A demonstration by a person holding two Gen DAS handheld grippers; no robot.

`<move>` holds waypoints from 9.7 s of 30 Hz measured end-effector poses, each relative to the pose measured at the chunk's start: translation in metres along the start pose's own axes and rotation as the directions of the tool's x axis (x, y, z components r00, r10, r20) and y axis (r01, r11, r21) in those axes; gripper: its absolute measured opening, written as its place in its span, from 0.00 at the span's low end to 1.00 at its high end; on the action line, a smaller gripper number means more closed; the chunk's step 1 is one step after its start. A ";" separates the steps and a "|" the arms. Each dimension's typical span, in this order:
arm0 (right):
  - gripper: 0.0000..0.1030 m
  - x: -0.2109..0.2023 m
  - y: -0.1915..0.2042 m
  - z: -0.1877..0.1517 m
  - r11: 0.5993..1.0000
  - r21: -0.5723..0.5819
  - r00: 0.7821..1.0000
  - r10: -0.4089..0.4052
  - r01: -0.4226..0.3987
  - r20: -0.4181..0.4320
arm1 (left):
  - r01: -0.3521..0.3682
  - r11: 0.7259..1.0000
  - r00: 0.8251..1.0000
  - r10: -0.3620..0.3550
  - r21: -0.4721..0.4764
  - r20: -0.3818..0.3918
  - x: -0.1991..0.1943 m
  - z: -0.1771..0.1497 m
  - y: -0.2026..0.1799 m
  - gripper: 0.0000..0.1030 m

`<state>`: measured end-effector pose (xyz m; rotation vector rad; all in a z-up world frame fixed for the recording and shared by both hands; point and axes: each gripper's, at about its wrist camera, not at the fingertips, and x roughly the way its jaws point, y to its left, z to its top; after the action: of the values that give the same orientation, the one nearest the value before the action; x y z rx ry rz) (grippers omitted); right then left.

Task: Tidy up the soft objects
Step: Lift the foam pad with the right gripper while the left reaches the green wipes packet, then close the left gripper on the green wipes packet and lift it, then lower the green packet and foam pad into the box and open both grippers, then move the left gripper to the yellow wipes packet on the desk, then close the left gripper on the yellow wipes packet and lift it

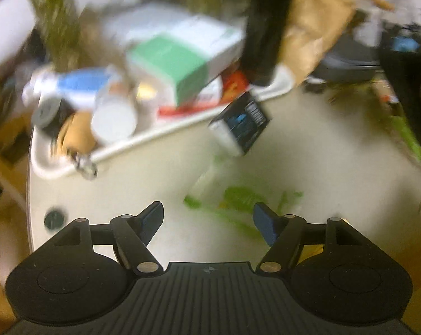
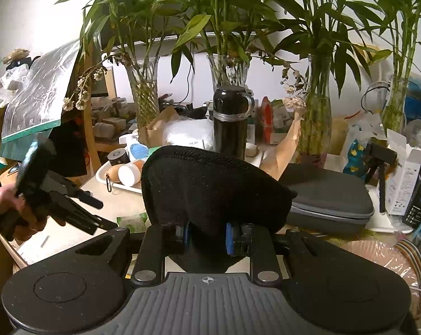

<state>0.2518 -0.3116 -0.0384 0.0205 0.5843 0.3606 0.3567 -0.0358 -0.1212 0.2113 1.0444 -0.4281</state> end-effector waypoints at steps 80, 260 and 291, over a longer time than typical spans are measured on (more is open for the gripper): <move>0.26 -0.131 0.062 0.002 0.991 -0.108 0.992 0.089 -0.079 0.092 | -0.137 0.985 0.976 0.152 -0.104 0.157 -0.216 -0.043 -0.055 0.49; 1.00 0.065 -0.019 -0.007 0.979 0.205 0.950 0.053 0.012 -0.308 | 0.455 0.859 0.863 -0.490 -0.236 -0.122 0.010 -0.050 0.050 0.01; 1.00 0.066 -0.025 -0.009 0.980 0.193 0.952 0.008 0.054 -0.305 | 0.048 0.999 0.996 -0.047 0.018 -0.080 -0.010 -0.044 0.056 0.78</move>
<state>0.3067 -0.3131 -0.0842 0.1526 0.9253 0.2823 0.3423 0.0326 -0.1362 0.2230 1.1250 -0.4763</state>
